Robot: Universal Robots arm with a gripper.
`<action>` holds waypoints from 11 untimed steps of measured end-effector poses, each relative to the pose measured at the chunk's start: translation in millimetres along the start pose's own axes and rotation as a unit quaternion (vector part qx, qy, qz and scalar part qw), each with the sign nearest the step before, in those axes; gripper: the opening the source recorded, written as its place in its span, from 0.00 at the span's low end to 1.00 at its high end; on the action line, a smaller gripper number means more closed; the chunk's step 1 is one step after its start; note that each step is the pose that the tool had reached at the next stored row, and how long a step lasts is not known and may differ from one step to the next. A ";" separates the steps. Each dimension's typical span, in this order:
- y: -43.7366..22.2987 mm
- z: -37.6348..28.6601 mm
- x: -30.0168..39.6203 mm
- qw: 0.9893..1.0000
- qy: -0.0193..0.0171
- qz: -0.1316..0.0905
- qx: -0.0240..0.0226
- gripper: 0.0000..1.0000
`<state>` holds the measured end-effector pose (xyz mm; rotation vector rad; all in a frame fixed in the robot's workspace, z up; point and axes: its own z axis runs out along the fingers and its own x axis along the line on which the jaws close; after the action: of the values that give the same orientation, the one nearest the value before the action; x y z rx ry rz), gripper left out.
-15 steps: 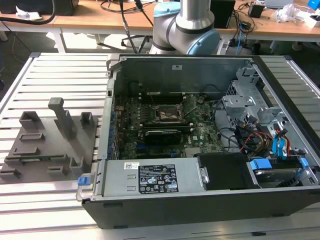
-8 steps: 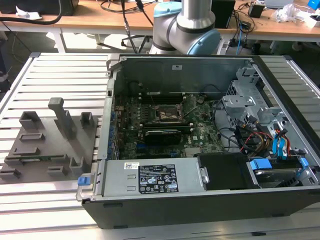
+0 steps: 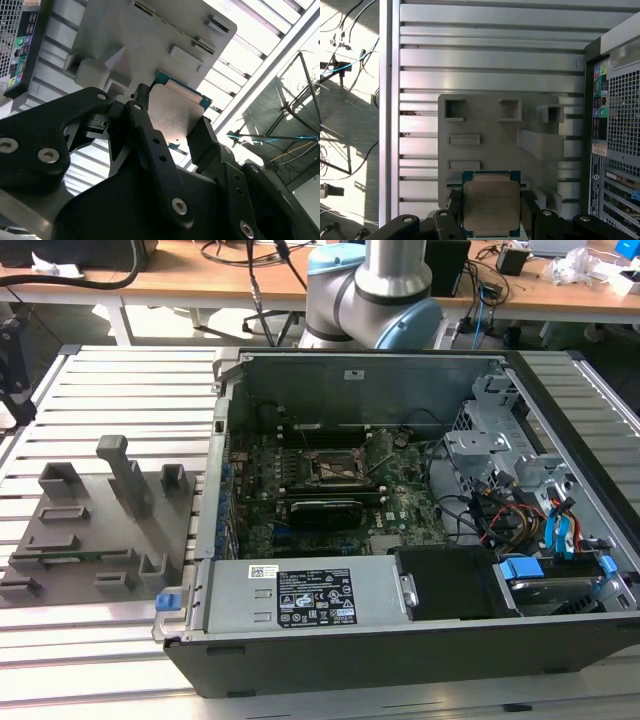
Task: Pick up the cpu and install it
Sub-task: 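Pick up the cpu and move it towards the insertion slot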
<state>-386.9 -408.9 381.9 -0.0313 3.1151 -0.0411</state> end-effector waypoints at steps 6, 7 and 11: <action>-0.2 0.4 -13.2 1.000 0.000 0.000 0.001 0.55; -0.3 0.4 -15.5 1.000 0.000 0.000 0.001 0.55; -0.3 0.8 -28.1 1.000 0.000 0.000 0.002 0.55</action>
<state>-358.8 -408.7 381.8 -0.0314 3.1150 -0.0482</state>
